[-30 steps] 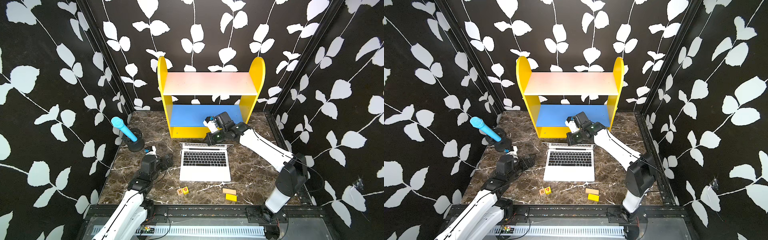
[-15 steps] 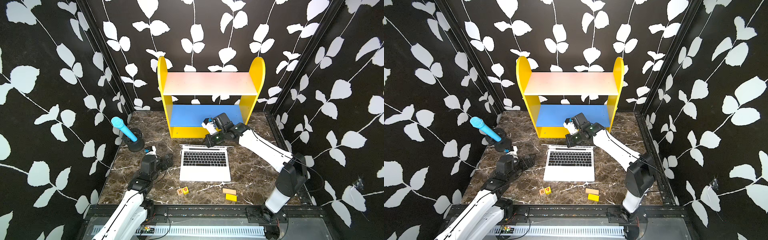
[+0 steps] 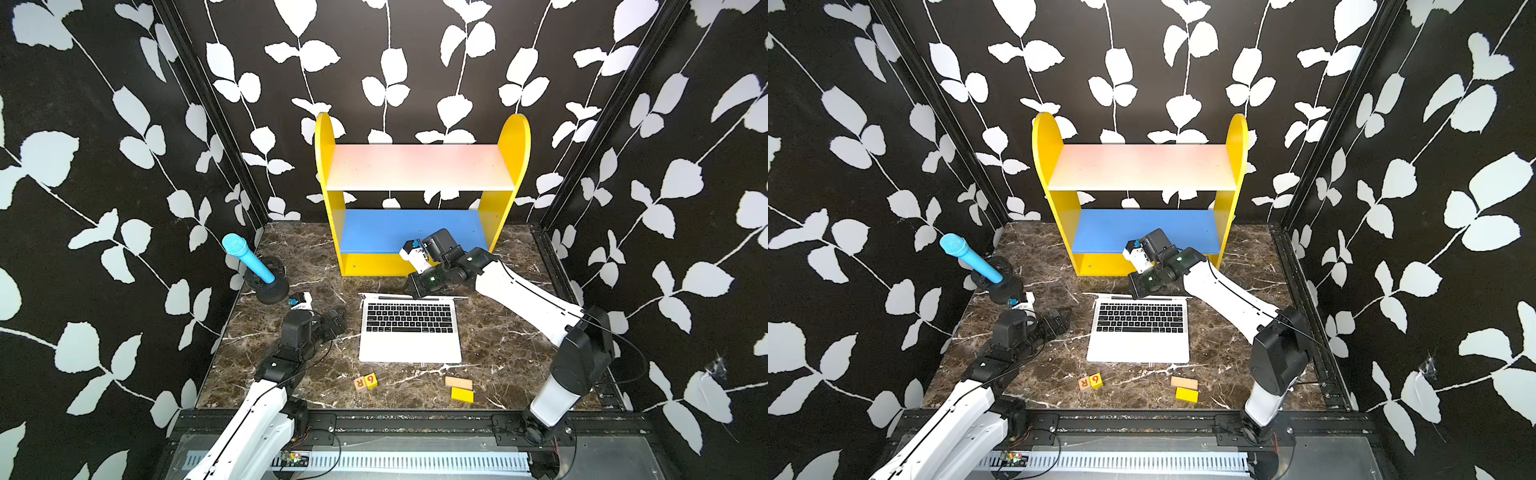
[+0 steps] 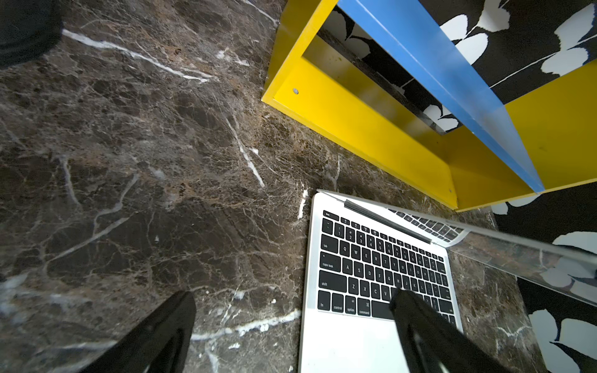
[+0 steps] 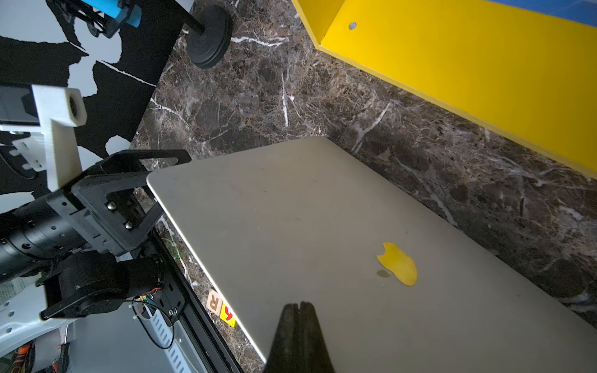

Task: Close the laptop lid and set it aside
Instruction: Close the lid of the laptop.

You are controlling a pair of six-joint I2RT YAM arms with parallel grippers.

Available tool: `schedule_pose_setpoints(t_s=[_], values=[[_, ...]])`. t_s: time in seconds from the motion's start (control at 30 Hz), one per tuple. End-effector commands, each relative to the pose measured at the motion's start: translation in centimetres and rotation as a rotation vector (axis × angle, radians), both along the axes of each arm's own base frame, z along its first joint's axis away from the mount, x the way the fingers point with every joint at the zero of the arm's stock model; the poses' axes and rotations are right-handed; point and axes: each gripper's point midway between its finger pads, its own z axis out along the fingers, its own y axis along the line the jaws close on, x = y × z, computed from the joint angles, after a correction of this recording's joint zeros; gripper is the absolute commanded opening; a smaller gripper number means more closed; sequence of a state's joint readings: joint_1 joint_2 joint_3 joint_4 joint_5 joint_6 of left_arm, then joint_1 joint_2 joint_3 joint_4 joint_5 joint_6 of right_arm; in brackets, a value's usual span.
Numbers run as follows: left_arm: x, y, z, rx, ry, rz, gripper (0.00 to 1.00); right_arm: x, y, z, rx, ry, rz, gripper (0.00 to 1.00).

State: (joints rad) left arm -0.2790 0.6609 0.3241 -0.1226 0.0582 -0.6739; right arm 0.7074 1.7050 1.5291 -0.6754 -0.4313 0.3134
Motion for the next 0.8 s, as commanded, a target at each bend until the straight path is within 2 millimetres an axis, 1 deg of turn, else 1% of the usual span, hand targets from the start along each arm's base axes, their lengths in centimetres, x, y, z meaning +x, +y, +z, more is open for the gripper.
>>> schedule_pose_setpoints(t_s=[0.0, 0.2, 0.77], values=[[-0.4, 0.3, -0.7, 0.014, 0.017, 0.009, 0.98, -1.5, 0.0, -1.1, -0.026, 0.042, 0.037, 0.00], [-0.4, 0.4, -0.6, 0.015, 0.014, 0.011, 0.98, -1.8, 0.1, -1.7, -0.035, 0.050, 0.043, 0.00], [-0.5, 0.4, -0.6, 0.015, 0.014, 0.010, 0.98, -2.8, 0.8, -4.1, -0.064, 0.093, 0.071, 0.00]])
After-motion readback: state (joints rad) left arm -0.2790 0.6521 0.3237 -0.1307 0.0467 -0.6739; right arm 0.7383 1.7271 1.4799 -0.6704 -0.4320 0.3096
